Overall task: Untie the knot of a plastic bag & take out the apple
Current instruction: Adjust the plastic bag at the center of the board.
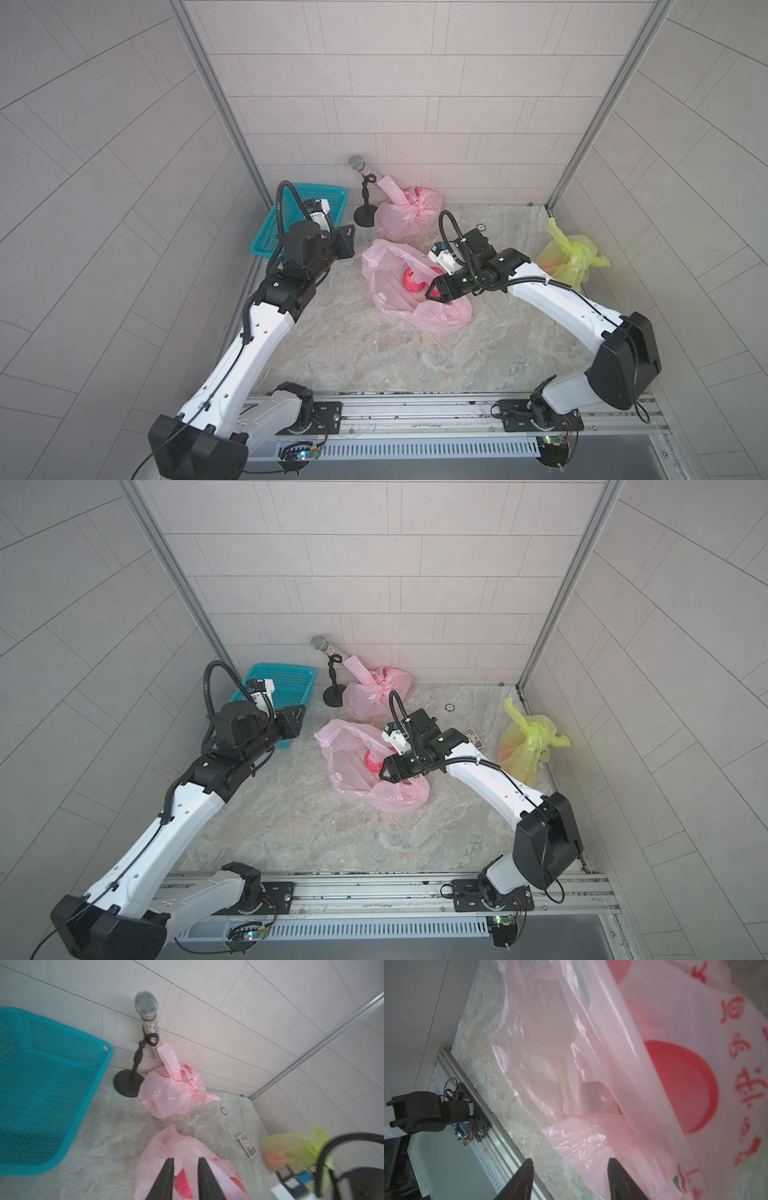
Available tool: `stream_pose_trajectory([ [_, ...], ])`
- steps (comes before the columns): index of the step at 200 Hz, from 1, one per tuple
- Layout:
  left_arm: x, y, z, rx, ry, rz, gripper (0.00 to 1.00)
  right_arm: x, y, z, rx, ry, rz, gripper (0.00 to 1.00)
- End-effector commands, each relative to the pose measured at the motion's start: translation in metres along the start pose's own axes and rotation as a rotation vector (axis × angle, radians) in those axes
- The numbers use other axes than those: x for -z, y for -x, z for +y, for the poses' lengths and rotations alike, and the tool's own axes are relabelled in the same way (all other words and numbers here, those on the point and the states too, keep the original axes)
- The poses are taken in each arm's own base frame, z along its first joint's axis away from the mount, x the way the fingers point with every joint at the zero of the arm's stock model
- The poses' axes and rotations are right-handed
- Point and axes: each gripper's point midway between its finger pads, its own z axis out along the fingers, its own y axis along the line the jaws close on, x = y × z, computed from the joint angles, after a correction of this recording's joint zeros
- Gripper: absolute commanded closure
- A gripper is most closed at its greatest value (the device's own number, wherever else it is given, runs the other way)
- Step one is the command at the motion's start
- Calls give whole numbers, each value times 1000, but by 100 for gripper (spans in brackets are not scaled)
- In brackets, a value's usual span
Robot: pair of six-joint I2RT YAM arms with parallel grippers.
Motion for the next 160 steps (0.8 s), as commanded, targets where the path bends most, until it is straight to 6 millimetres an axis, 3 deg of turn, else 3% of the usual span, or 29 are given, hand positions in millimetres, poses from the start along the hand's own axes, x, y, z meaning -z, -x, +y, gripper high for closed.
stream_pose_trajectory([
  [1,4,-14,-58,-131,-197,42,82,-7,15,6,36,31,5,53],
  [30,-17,-88,-87,-128,-335,285,84,-21,38,-27,-10,-55,9,53],
  [46,-27,-136,-84,-167,-319,392,84,-28,53,-55,-63,-103,-17,52],
  [67,-41,-185,-78,-208,-300,479,81,-33,70,-76,-100,-144,-57,53],
  [101,-56,-223,-72,-264,-288,524,80,-39,87,-104,-143,-224,-105,53],
  [125,-64,-262,-68,-339,-294,615,78,-47,91,-126,-197,-271,-120,52],
  [160,-58,-309,-65,-438,-362,702,78,-51,92,-171,-302,-337,-153,51],
])
